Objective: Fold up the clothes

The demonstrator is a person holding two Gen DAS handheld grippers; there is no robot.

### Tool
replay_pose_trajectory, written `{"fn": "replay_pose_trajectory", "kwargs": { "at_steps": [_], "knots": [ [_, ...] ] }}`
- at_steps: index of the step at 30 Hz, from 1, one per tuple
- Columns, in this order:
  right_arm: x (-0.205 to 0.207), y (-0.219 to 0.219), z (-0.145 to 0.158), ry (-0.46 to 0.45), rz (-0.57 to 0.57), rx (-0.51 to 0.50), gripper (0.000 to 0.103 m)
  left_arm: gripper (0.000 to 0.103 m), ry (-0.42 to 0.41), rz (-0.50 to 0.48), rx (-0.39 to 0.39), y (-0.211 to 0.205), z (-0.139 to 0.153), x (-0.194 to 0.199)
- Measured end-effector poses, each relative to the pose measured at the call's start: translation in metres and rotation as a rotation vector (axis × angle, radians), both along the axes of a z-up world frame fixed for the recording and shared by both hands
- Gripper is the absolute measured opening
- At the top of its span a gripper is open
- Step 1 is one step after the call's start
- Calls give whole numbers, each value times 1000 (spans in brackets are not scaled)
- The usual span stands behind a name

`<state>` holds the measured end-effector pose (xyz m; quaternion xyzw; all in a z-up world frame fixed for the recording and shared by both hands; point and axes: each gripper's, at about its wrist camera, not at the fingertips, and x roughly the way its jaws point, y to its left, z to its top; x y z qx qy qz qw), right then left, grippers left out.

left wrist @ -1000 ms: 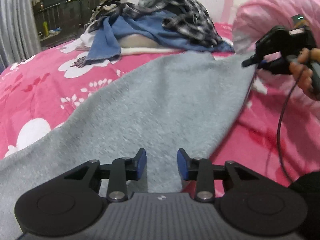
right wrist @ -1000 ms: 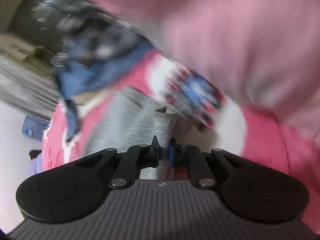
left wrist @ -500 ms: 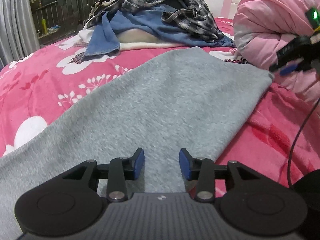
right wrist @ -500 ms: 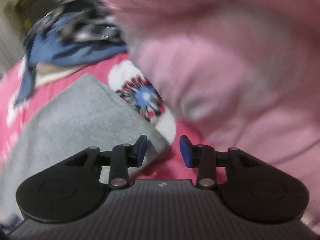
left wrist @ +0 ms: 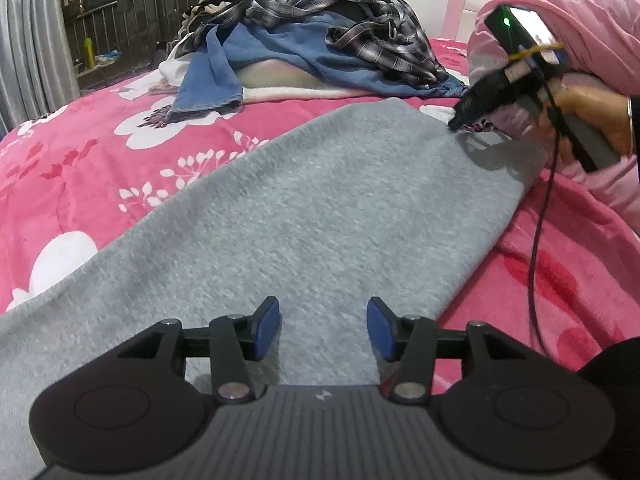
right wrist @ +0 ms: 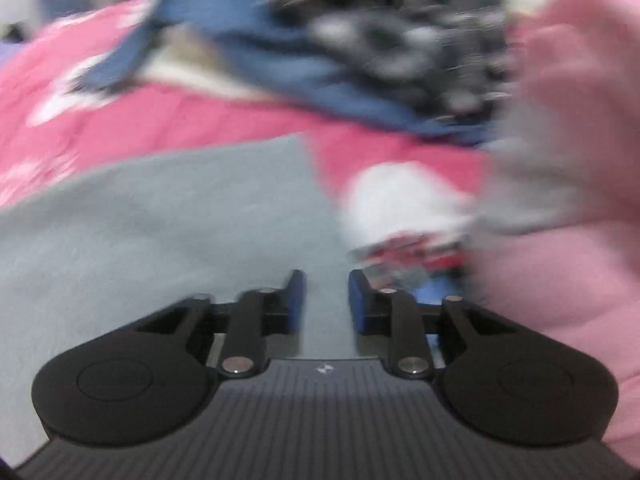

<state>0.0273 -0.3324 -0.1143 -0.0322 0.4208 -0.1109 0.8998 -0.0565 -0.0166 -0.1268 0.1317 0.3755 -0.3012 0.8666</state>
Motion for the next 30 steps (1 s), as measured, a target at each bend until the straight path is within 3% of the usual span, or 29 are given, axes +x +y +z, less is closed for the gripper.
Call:
{"fn": "replay_pose_trajectory", "kwargs": {
  "at_steps": [1,3,10,13,16,21,24,25,27,28,30],
  "knots": [
    [6,-5,-2,8,-10,-19,18,51,1,1,-5,0,0,2],
    [13,8,13,-43,87,43,18,51,11,8,-20,1,-1,6],
    [82,-1,-23,-5,113,140,19,51,42,37,-84,13,0,15],
    [93,-9,-9,-37,21,126,18,51,5,100,-112,25,7,22],
    [80,24,18,-52,191,142,19,52,-17,251,-130,51,10,44],
    [60,114,20,73,598,275,19,55,4,499,-102,92,0,82],
    [77,125,-14,96,518,259,18,58,34,539,-136,103,-9,98],
    [80,119,-16,74,477,312,17,60,25,536,-134,101,-8,100],
    [83,113,-3,54,370,369,16,60,16,543,-131,99,-4,103],
    [79,118,7,32,352,336,20,60,17,550,-134,100,-1,103],
    [63,129,25,1,402,338,21,62,3,549,-162,102,5,100]
  ]
}}
